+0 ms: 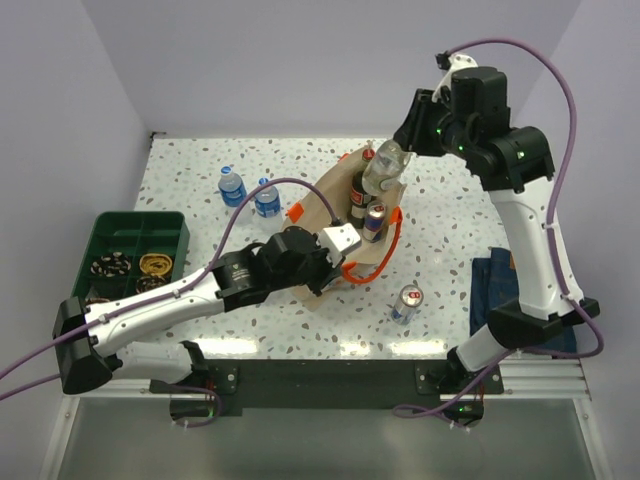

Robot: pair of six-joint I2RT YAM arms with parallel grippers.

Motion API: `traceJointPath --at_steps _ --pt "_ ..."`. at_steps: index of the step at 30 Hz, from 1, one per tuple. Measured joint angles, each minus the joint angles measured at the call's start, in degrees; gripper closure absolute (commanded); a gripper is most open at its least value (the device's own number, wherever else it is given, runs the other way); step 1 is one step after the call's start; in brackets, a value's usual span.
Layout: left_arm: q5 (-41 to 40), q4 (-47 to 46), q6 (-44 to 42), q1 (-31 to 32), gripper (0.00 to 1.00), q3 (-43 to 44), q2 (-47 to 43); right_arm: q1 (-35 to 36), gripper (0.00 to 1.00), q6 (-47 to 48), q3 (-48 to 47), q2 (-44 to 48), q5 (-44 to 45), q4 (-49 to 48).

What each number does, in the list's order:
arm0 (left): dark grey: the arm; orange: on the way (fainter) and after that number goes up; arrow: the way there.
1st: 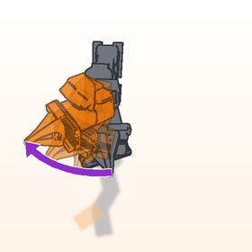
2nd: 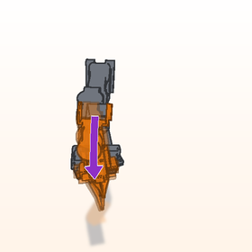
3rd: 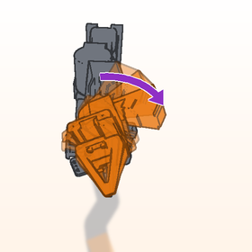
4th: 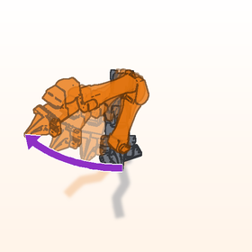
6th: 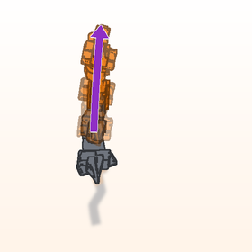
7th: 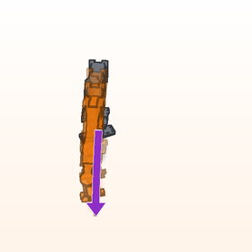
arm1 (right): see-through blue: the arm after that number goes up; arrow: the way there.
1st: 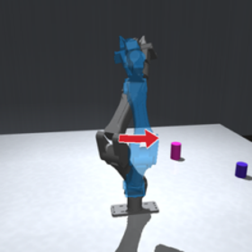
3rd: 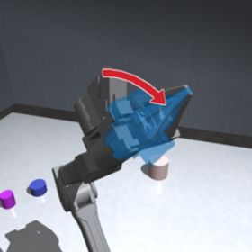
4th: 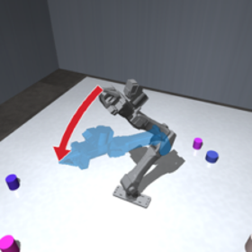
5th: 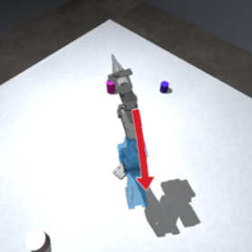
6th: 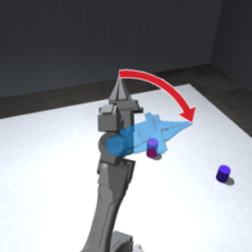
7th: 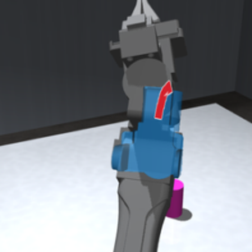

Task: Place the beverage into the canvas bag
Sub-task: Place the drink in the canvas bag.

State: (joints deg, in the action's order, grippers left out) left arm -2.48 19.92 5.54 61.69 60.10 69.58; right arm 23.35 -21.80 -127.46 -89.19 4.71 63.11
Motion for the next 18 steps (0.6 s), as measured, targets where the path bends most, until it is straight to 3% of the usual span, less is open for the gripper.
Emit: traceJointPath --at_steps 8,18 --pt "-0.9 -0.3 0.4 0.0 0.93 0.0 0.1 6.1 1.0 1.2 0.6 -4.1 0.9 -1.9" --pt "-1.5 -0.3 1.6 0.0 0.91 0.0 0.0 9.5 1.0 2.3 9.7 -5.2 4.8 -5.6"
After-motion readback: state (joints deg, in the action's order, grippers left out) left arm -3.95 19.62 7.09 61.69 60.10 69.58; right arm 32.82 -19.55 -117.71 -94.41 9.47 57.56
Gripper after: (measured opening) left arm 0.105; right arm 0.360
